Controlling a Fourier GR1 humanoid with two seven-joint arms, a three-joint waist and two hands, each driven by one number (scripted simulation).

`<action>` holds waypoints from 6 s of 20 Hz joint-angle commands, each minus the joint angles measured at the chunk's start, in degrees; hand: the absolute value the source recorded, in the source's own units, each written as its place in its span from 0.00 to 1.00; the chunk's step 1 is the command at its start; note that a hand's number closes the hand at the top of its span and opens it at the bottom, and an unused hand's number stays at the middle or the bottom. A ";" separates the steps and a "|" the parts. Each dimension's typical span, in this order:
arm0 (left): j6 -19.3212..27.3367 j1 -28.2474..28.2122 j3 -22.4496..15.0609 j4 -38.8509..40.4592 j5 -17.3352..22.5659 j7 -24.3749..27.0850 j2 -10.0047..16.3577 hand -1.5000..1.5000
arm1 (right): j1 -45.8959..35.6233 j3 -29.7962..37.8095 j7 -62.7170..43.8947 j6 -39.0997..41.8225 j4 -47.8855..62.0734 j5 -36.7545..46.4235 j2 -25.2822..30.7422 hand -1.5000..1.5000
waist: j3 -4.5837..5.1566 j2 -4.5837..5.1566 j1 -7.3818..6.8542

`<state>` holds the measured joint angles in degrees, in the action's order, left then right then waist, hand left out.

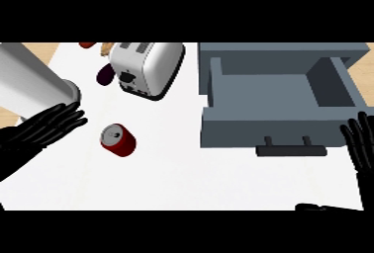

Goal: Pick up the can, place it into the drawer and close the drawer

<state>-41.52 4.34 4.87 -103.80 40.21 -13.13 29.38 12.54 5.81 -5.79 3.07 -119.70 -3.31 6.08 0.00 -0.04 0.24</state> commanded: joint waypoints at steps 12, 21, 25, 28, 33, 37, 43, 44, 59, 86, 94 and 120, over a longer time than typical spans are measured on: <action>-4.14 7.74 -0.51 16.25 -21.30 8.89 -12.31 0.00 | -0.25 3.55 0.97 2.93 1.87 -0.24 -0.20 0.00 | 0.02 0.08 0.13; -5.03 5.66 0.70 17.81 -26.53 12.43 -13.38 0.00 | 1.44 6.67 0.95 6.03 0.89 -2.54 -0.33 0.00 | 0.01 0.01 -0.02; -5.82 10.43 3.30 28.46 -30.03 17.56 -12.08 0.00 | 1.40 5.44 1.92 5.85 0.87 -0.95 -1.46 0.00 | 0.02 0.07 0.14; -6.18 8.39 3.31 31.54 -36.09 25.83 -12.08 0.00 | 1.28 4.41 3.45 6.13 2.37 0.16 -2.52 0.00 | 0.03 0.09 0.07; -4.90 10.36 2.43 35.81 -39.68 29.82 -12.99 0.00 | -0.02 3.44 3.80 4.92 3.70 2.69 -4.02 0.00 | 0.01 0.06 -0.01; -5.21 11.19 2.17 40.93 -43.35 35.81 -10.83 0.00 | -0.74 2.58 1.61 4.41 2.09 3.80 -4.32 0.00 | 0.02 0.06 -0.03; -0.63 18.34 0.71 60.21 -51.77 50.98 -8.33 0.00 | -0.71 2.83 2.64 4.67 2.52 3.83 -4.75 0.00 | 0.10 0.32 0.71; -3.60 15.44 0.81 52.92 -47.97 45.20 -8.46 0.00 | -3.99 4.50 1.73 4.08 4.63 3.49 -3.47 0.00 | 0.03 0.11 0.00; 1.66 24.83 -1.87 75.56 -52.67 56.17 -6.57 0.00 | -0.18 5.54 0.84 6.31 -0.91 1.08 -3.26 0.00 | 0.09 0.27 0.83; 8.26 33.24 -4.37 89.41 -55.45 61.60 -12.66 0.00 | 4.01 6.27 2.08 8.78 -3.04 -0.48 -4.68 0.00 | 0.10 0.39 1.22; 5.43 31.30 -6.72 85.04 -55.93 61.83 -14.02 0.00 | 3.92 5.93 2.98 8.86 -1.35 0.36 -5.40 0.00 | 0.00 0.07 0.29; 37.26 25.29 11.32 68.50 -35.53 45.49 -22.09 1.00 | 7.98 8.29 3.62 7.66 -5.39 -1.72 -6.04 0.00 | -0.13 -0.60 -1.23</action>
<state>-10.73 31.18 14.70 -28.80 2.41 34.93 9.95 18.79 14.82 -4.03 11.37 -124.91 -5.79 0.58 -0.11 -0.66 -1.29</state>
